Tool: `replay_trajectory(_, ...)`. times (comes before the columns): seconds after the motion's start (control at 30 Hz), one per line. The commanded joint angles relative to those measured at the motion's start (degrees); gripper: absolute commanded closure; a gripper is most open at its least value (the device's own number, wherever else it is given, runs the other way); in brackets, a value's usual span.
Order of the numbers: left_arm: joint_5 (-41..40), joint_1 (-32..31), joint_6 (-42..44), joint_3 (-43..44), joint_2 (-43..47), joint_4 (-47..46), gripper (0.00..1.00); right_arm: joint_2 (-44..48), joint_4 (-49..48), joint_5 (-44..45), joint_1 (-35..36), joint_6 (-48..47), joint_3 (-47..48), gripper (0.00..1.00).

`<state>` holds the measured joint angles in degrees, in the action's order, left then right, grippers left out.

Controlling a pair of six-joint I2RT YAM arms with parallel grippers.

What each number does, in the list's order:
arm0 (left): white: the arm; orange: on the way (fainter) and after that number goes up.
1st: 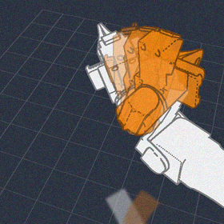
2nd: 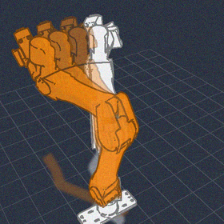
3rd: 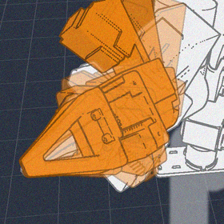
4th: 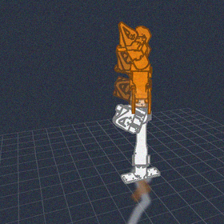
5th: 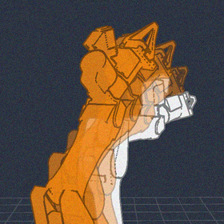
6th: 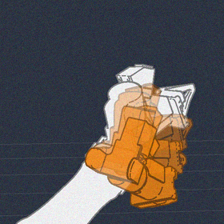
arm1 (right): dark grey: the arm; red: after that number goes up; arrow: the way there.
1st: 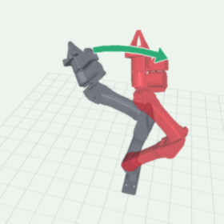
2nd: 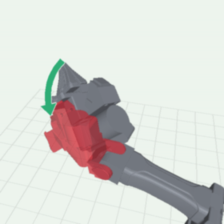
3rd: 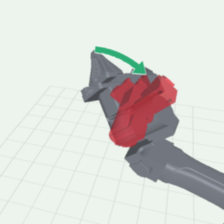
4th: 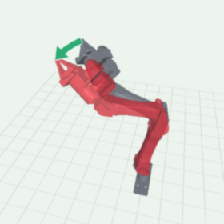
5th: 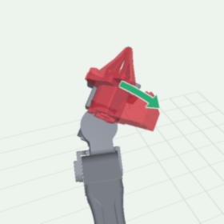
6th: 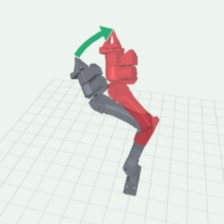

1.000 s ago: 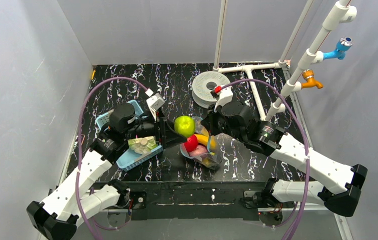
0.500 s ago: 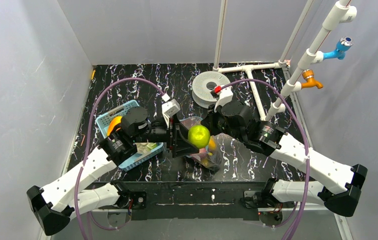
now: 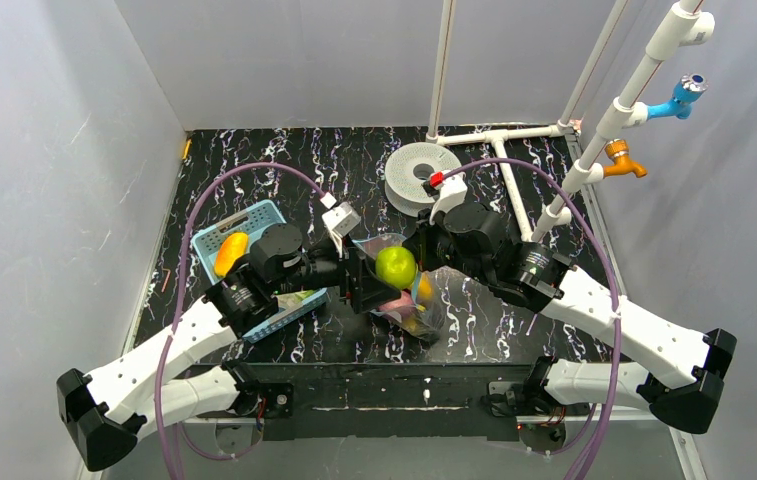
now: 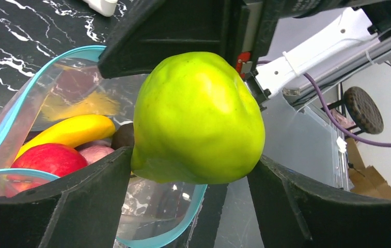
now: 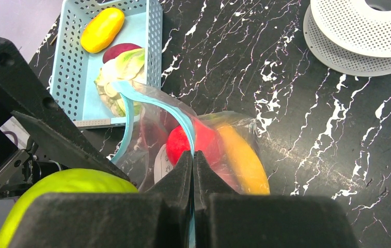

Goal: Place the food in the zip-top bag and seal the zipper
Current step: Place the fake fruit in the zipper food storage bag, then pick up the fake vegetable from the bin.

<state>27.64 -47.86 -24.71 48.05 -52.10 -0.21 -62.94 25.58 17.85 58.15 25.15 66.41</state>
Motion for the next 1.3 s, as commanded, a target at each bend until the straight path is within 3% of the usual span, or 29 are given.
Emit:
replay_trajectory(0.0,-3.64,-0.25,0.42,-0.51,1.04,1.15,0.19,1.61,-3.0,-0.02,0.35,0.05,0.03,0.99)
replay_trajectory(0.27,-4.76,-0.23,1.22,-0.25,1.73,2.95,0.09,1.28,-2.99,-0.05,0.32,0.02,0.12,0.99)
replay_trajectory(0.57,-4.79,-0.29,2.6,1.51,2.06,5.48,0.08,1.19,-2.93,-0.03,0.3,0.0,0.12,0.99)
replay_trajectory(0.8,-10.42,-0.22,8.84,6.0,3.74,14.54,0.08,1.37,-2.82,0.08,0.3,0.01,-0.04,0.99)
replay_trajectory(0.97,-20.66,-0.23,13.96,8.46,6.84,21.68,0.07,1.61,-2.73,0.21,0.3,0.0,-0.14,0.99)
replay_trajectory(1.27,-57.9,-0.15,12.76,6.82,12.75,27.75,0.02,1.34,-2.7,0.09,0.3,-0.05,0.12,0.99)
